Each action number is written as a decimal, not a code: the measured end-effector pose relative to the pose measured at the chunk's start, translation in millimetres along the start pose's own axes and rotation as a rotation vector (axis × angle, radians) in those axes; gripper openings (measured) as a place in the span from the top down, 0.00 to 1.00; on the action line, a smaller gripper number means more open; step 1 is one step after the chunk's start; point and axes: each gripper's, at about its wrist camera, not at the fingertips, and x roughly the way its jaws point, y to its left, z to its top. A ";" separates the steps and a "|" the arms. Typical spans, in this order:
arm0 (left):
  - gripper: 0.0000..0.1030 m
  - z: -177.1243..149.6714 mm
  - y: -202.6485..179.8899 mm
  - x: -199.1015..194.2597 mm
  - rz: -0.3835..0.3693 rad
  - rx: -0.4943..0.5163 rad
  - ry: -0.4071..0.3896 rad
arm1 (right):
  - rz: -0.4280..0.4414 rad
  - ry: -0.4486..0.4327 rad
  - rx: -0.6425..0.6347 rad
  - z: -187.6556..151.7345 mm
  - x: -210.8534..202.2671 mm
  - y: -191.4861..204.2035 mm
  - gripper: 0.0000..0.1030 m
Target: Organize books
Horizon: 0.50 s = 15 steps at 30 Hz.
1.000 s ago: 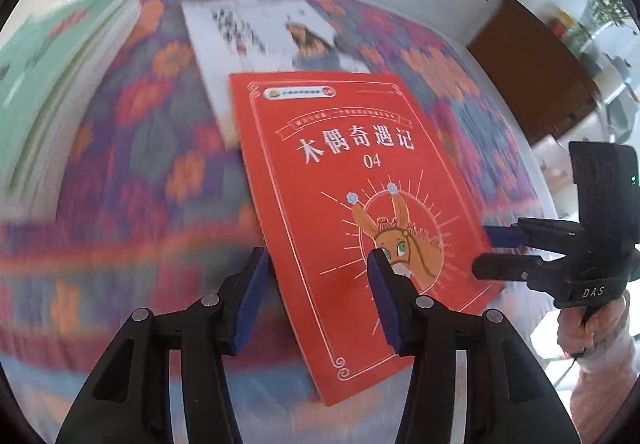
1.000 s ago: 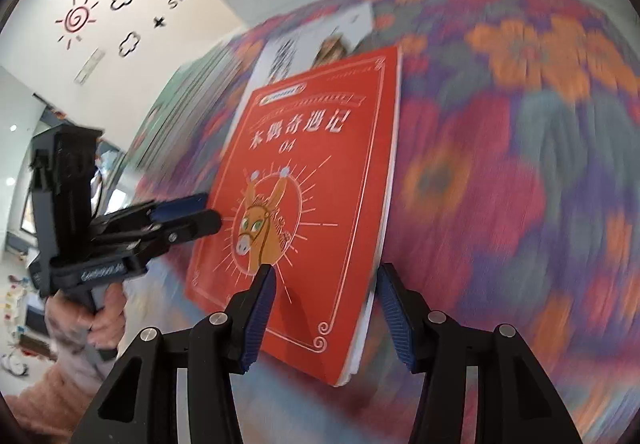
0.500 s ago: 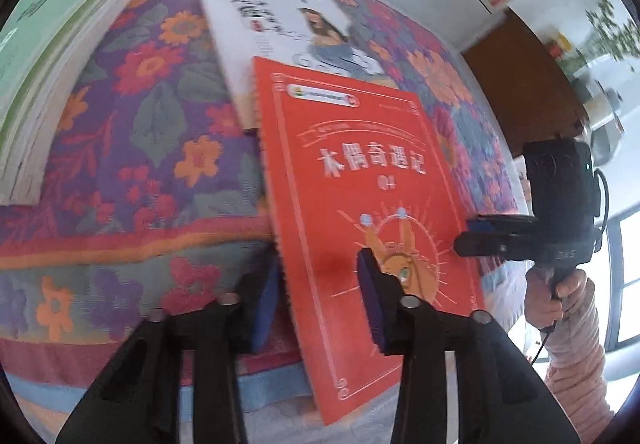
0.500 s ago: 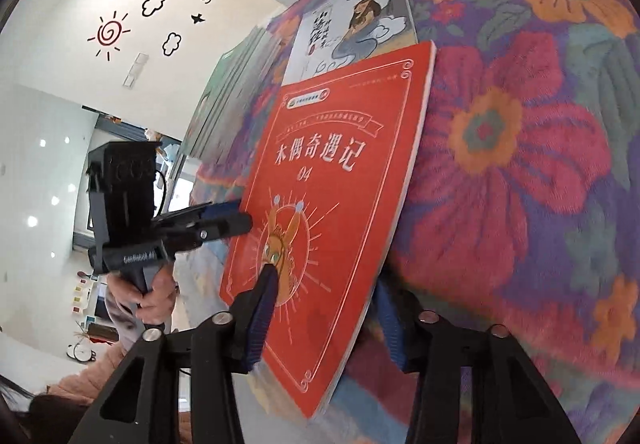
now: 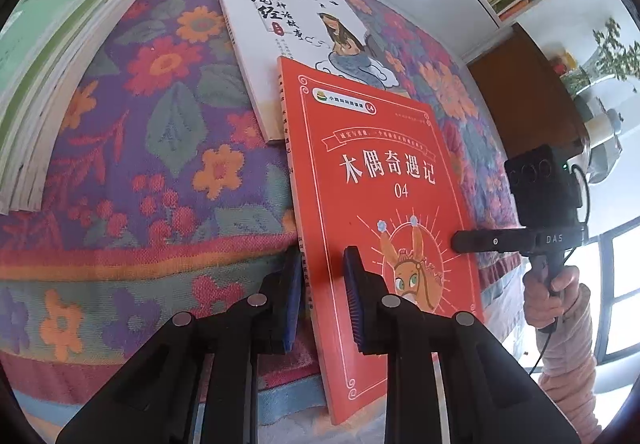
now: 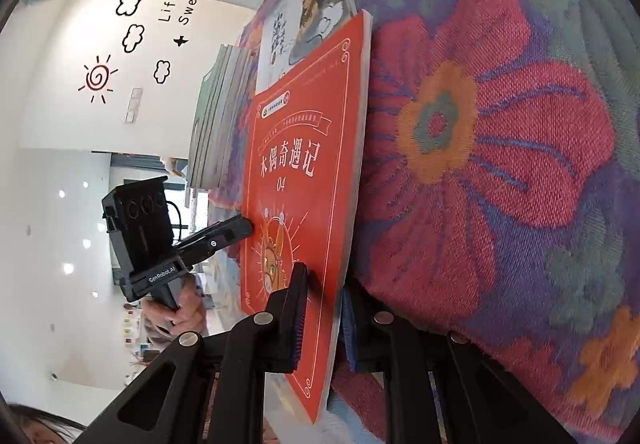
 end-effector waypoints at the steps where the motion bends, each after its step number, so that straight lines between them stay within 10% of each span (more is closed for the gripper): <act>1: 0.79 -0.1 -0.9 0.0 0.006 0.002 -0.003 | -0.009 -0.003 -0.008 -0.8 0.3 2.5 0.87; 8: 0.80 -2.9 -6.6 -1.1 0.059 -0.052 -0.026 | -0.043 -0.051 -0.010 -6.6 2.3 10.3 0.86; 15: 0.81 -4.9 -29.9 -6.8 0.203 0.046 -0.014 | -0.254 -0.065 -0.129 -21.5 6.7 60.4 0.83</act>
